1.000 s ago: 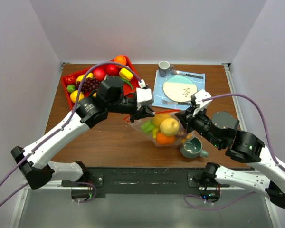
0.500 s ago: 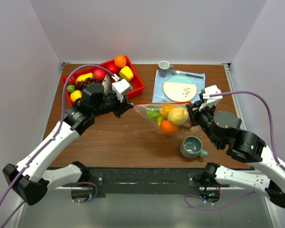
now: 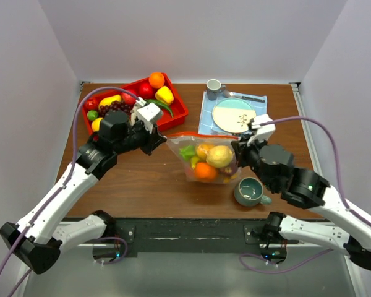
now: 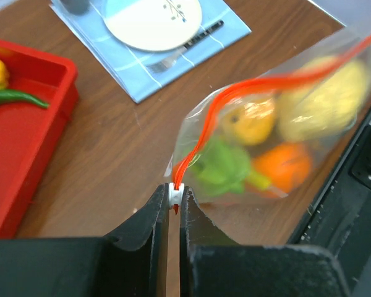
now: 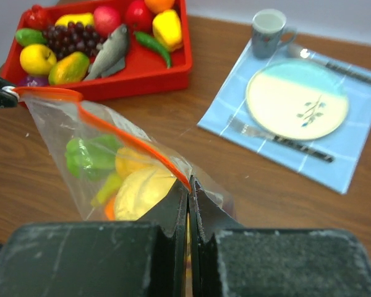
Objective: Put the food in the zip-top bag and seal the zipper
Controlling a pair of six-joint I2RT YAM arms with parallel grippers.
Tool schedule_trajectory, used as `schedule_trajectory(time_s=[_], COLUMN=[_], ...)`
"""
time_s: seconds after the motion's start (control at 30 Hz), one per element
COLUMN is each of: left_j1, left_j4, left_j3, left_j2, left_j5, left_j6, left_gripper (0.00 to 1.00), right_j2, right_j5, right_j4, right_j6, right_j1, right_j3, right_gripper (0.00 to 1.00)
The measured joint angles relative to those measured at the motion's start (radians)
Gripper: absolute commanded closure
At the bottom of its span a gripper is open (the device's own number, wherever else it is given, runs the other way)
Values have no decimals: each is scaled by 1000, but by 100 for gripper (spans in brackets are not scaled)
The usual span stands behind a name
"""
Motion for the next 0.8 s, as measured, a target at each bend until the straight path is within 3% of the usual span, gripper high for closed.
schedule_trajectory(time_s=[0.13,0.17,0.2,0.23,0.27,0.33,0.37,0.43,0.8], left_j1=[4,4,4,4,4,4,4,4,25], left_j4=[-23,-24,-23,-17,-6,9,11,14,35], left_j3=[-1,-2,-2,-2,-2,0,6,26,138], left_j2=[63,87,109,124,146,178,197,234,272], left_j5=[69,87,98,107,115,113,103,53,-302], left_j6=[-19,-31,-38,-44,-59,-76,-91,-117,-304], left_gripper=[100,100,93,81,54,30,3,0,0], right_j2=[146,207,267,316,351,385,391,394,315], right_j5=[-64,-87,-119,-154,-187,-243,-262,-268,-255], right_j4=[35,38,44,50,50,50,48,32,-44], right_j6=[99,117,133,148,162,188,194,203,207], right_j1=[-5,-14,-30,-54,-89,-173,-207,-263,-282], right_j3=[-84,-96,-105,-112,-116,-113,-109,-84,95], right_gripper=[100,92,83,74,54,36,16,2,1])
